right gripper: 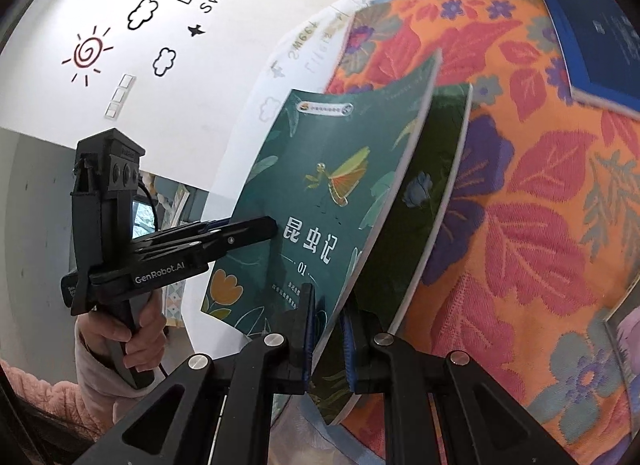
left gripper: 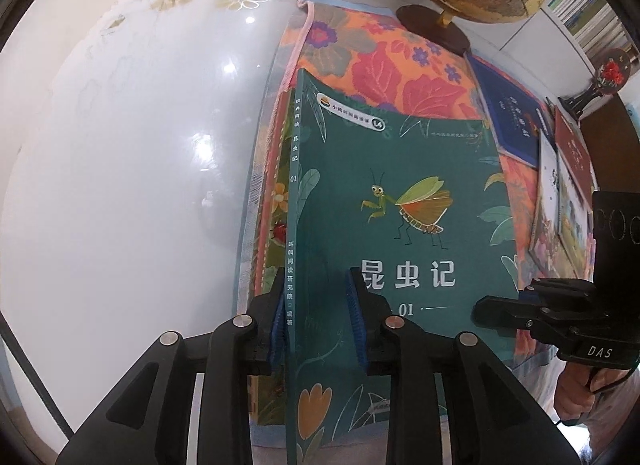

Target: Organize books

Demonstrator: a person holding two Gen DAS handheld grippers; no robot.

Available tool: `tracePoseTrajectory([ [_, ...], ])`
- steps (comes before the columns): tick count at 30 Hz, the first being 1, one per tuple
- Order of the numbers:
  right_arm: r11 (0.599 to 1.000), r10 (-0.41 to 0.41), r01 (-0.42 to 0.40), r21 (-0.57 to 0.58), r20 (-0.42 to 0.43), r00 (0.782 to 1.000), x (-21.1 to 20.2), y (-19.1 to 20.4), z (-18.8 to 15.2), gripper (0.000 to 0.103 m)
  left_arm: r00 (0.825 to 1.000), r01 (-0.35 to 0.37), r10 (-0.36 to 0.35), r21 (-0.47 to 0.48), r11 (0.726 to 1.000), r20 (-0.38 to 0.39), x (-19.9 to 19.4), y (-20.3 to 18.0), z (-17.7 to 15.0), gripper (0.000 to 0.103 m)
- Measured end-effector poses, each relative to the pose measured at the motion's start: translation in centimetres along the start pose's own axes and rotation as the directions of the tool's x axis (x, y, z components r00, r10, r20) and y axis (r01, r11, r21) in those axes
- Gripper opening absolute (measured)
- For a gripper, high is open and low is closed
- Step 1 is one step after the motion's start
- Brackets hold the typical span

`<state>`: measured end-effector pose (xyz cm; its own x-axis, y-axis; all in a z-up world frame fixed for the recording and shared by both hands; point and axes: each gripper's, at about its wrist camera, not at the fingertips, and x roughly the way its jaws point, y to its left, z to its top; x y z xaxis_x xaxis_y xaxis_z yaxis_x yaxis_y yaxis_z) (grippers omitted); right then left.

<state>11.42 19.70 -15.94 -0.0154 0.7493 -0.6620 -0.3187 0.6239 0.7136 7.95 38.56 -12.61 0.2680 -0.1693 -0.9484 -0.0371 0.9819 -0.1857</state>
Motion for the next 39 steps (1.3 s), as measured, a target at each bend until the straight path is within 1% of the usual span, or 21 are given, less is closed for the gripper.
tracePoseTrajectory([
  [4,1.0,0.003,-0.003,0.027,0.0,1.0,0.2,-0.4,0.0,0.013,1.0,0.005,-0.005,-0.007,1.0,-0.006,0.1,0.2,0.0,0.026],
  [10,0.999,0.009,-0.009,0.037,-0.005,1.0,0.3,-0.9,0.0,0.014,0.999,-0.026,0.026,-0.012,1.0,-0.02,0.3,0.1,0.1,0.029],
  [13,0.999,0.014,-0.014,0.049,-0.002,1.0,0.4,-1.0,0.0,0.014,0.999,-0.036,0.036,-0.031,0.999,-0.024,0.3,0.3,0.1,0.03],
  [14,0.998,0.018,-0.017,0.057,-0.001,1.0,0.4,-1.2,0.0,0.014,0.998,-0.05,0.049,-0.04,0.998,-0.024,0.2,0.5,0.1,0.03],
  [16,0.997,0.019,-0.019,0.08,0.009,1.0,0.4,-1.4,-0.2,0.014,0.994,-0.103,0.102,-0.059,0.993,-0.034,0.1,1.0,0.1,0.028],
  [17,0.996,0.018,-0.019,0.086,0.014,1.0,0.4,-1.4,-0.3,0.014,0.994,-0.102,0.1,-0.076,0.992,-0.038,0.1,1.4,0.1,0.028],
  [18,0.996,0.009,-0.011,0.09,0.019,1.0,0.4,-1.3,-0.4,0.014,0.996,-0.087,0.083,-0.1,0.991,-0.039,0.0,1.8,-0.1,0.028],
  [20,0.997,-0.008,0.006,0.08,0.027,1.0,0.3,-1.0,-0.5,0.014,0.996,-0.082,0.077,-0.13,0.988,-0.038,-0.3,2.2,-0.3,0.028],
  [25,0.992,-0.029,0.025,0.123,0.033,0.999,0.1,-0.8,-0.7,0.015,0.993,-0.117,0.116,-0.139,0.983,-0.017,-1.3,1.6,-0.8,0.028],
  [27,0.989,-0.074,0.067,0.132,0.045,0.996,-0.4,-0.5,-0.7,0.015,0.99,-0.139,0.141,-0.15,0.979,0.001,-1.8,1.3,-0.8,0.028],
  [30,0.98,-0.147,0.141,0.137,0.03,0.989,-1.2,-0.3,-0.7,0.016,0.978,-0.194,0.203,-0.152,0.969,0.04,-2.8,0.5,-0.7,0.028],
  [32,0.978,-0.157,0.15,0.142,0.038,0.987,-2.0,-0.4,-0.9,0.016,0.973,-0.213,0.223,-0.143,0.967,0.057,-3.2,-0.1,-0.3,0.028],
  [34,0.98,-0.148,0.14,0.138,0.047,0.988,-3.1,-0.7,-1.2,0.016,0.975,-0.201,0.211,-0.125,0.972,0.071,-3.5,-1.2,-0.1,0.028],
  [37,0.982,-0.13,0.118,0.151,0.076,0.989,-5.2,-1.8,-1.9,0.016,0.984,-0.155,0.163,-0.1,0.983,0.076,-3.5,-3.3,0.3,0.028],
  [39,0.979,-0.154,0.138,0.15,0.105,0.982,-7.0,-2.5,-2.5,0.017,0.986,-0.139,0.145,-0.08,0.987,0.077,-3.2,-4.9,0.6,0.028],
])
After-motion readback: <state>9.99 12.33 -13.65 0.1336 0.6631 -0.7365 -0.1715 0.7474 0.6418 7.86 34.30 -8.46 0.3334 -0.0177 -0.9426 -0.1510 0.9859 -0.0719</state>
